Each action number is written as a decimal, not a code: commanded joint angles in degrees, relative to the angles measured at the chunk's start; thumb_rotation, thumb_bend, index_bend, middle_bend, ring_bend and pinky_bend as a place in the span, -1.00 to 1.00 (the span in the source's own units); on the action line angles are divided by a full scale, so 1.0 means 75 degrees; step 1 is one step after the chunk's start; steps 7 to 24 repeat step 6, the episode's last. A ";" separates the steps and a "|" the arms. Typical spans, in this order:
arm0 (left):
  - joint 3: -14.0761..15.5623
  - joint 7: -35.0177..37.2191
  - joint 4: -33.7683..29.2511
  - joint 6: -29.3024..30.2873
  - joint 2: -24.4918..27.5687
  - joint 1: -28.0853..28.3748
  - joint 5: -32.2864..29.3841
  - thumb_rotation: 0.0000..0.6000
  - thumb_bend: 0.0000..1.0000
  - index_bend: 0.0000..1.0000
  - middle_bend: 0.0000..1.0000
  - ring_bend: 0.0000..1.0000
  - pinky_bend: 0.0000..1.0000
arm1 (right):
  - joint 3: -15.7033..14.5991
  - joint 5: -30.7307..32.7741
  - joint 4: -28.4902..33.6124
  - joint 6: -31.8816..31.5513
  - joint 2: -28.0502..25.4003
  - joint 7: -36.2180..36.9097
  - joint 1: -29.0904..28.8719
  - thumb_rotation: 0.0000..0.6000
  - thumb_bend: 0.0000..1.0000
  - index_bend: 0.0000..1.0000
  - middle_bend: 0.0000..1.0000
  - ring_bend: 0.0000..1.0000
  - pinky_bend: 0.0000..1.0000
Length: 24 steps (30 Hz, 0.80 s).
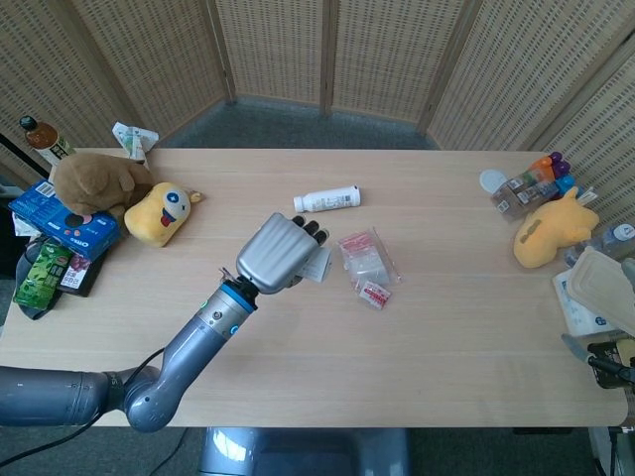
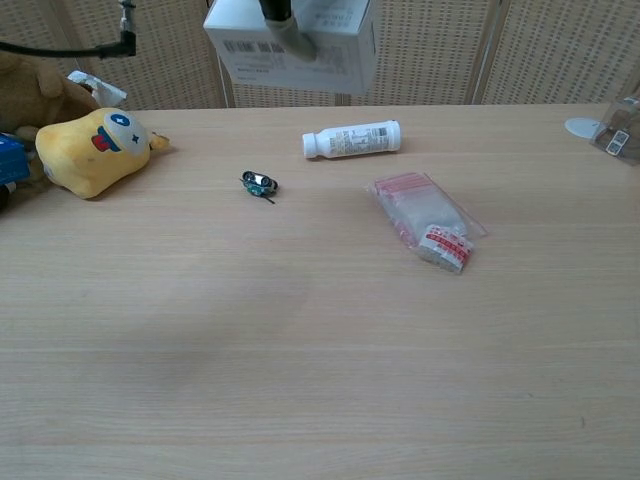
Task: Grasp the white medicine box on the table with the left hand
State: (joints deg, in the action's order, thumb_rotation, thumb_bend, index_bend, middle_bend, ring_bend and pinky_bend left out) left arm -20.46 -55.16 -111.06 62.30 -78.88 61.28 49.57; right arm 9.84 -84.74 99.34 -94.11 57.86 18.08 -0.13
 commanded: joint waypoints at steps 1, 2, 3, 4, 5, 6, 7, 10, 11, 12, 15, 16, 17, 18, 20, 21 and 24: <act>-0.0025 0.0021 -0.0070 0.0111 0.0048 0.0101 -0.0059 1.00 -0.69 0.56 0.54 0.44 0.62 | 0.0002 0.0003 0.0000 0.0004 -0.0001 -0.0007 -0.0003 1.00 -0.87 -0.92 -1.00 -1.00 -1.00; -0.0015 0.0028 -0.0071 0.0133 0.0056 0.0128 -0.0070 1.00 -0.69 0.57 0.54 0.44 0.62 | 0.0003 0.0005 0.0000 0.0006 -0.0001 -0.0004 -0.0003 1.00 -0.87 -0.92 -1.00 -1.00 -1.00; 0.0007 0.0026 -0.0070 0.0158 0.0070 0.0163 -0.0090 1.00 -0.69 0.57 0.54 0.44 0.62 | 0.0004 0.0007 -0.0004 0.0006 -0.0001 0.0002 -0.0002 1.00 -0.87 -0.92 -1.00 -1.00 -1.00; 0.0021 0.0039 -0.0071 0.0177 0.0074 0.0185 -0.0110 1.00 -0.69 0.56 0.54 0.44 0.62 | 0.0005 0.0011 -0.0007 0.0004 -0.0002 0.0008 0.0001 1.00 -0.87 -0.92 -1.00 -1.00 -1.00; 0.0031 0.0059 -0.0072 0.0196 0.0075 0.0206 -0.0127 1.00 -0.69 0.57 0.54 0.44 0.62 | 0.0006 0.0018 -0.0011 0.0005 -0.0002 0.0013 0.0003 1.00 -0.87 -0.92 -1.00 -1.00 -1.00; 0.0042 0.0075 -0.0070 0.0217 0.0077 0.0227 -0.0144 1.00 -0.69 0.57 0.54 0.44 0.62 | 0.0006 0.0024 -0.0016 0.0009 -0.0002 0.0018 0.0003 1.00 -0.87 -0.92 -1.00 -1.00 -1.00; 0.0042 0.0075 -0.0070 0.0217 0.0077 0.0227 -0.0144 1.00 -0.69 0.57 0.54 0.44 0.62 | 0.0006 0.0024 -0.0016 0.0009 -0.0002 0.0018 0.0003 1.00 -0.87 -0.92 -1.00 -1.00 -1.00; 0.0042 0.0075 -0.0070 0.0217 0.0077 0.0227 -0.0144 1.00 -0.69 0.57 0.54 0.44 0.62 | 0.0006 0.0024 -0.0016 0.0009 -0.0002 0.0018 0.0003 1.00 -0.87 -0.92 -1.00 -1.00 -1.00; 0.0042 0.0075 -0.0070 0.0217 0.0077 0.0227 -0.0144 1.00 -0.69 0.57 0.54 0.44 0.62 | 0.0006 0.0024 -0.0016 0.0009 -0.0002 0.0018 0.0003 1.00 -0.87 -0.92 -1.00 -1.00 -1.00; 0.0042 0.0075 -0.0070 0.0217 0.0077 0.0227 -0.0144 1.00 -0.69 0.57 0.54 0.44 0.62 | 0.0006 0.0024 -0.0016 0.0009 -0.0002 0.0018 0.0003 1.00 -0.87 -0.92 -1.00 -1.00 -1.00; 0.0042 0.0075 -0.0070 0.0217 0.0077 0.0227 -0.0144 1.00 -0.69 0.57 0.54 0.44 0.62 | 0.0006 0.0024 -0.0016 0.0009 -0.0002 0.0018 0.0003 1.00 -0.87 -0.92 -1.00 -1.00 -1.00; 0.0042 0.0075 -0.0070 0.0217 0.0077 0.0227 -0.0144 1.00 -0.69 0.57 0.54 0.44 0.62 | 0.0006 0.0024 -0.0016 0.0009 -0.0002 0.0018 0.0003 1.00 -0.87 -0.92 -1.00 -1.00 -1.00; 0.0042 0.0075 -0.0070 0.0217 0.0077 0.0227 -0.0144 1.00 -0.69 0.57 0.54 0.44 0.62 | 0.0006 0.0024 -0.0016 0.0009 -0.0002 0.0018 0.0003 1.00 -0.87 -0.92 -1.00 -1.00 -1.00; 0.0042 0.0075 -0.0070 0.0217 0.0077 0.0227 -0.0144 1.00 -0.69 0.57 0.54 0.44 0.62 | 0.0006 0.0024 -0.0016 0.0009 -0.0002 0.0018 0.0003 1.00 -0.87 -0.92 -1.00 -1.00 -1.00; 0.0042 0.0075 -0.0070 0.0217 0.0077 0.0227 -0.0144 1.00 -0.69 0.57 0.54 0.44 0.62 | 0.0006 0.0024 -0.0016 0.0009 -0.0002 0.0018 0.0003 1.00 -0.87 -0.92 -1.00 -1.00 -1.00; 0.0042 0.0075 -0.0070 0.0217 0.0077 0.0227 -0.0144 1.00 -0.69 0.57 0.54 0.44 0.62 | 0.0006 0.0024 -0.0016 0.0009 -0.0002 0.0018 0.0003 1.00 -0.87 -0.92 -1.00 -1.00 -1.00; 0.0042 0.0075 -0.0070 0.0217 0.0077 0.0227 -0.0144 1.00 -0.69 0.57 0.54 0.44 0.62 | 0.0006 0.0024 -0.0016 0.0009 -0.0002 0.0018 0.0003 1.00 -0.87 -0.92 -1.00 -1.00 -1.00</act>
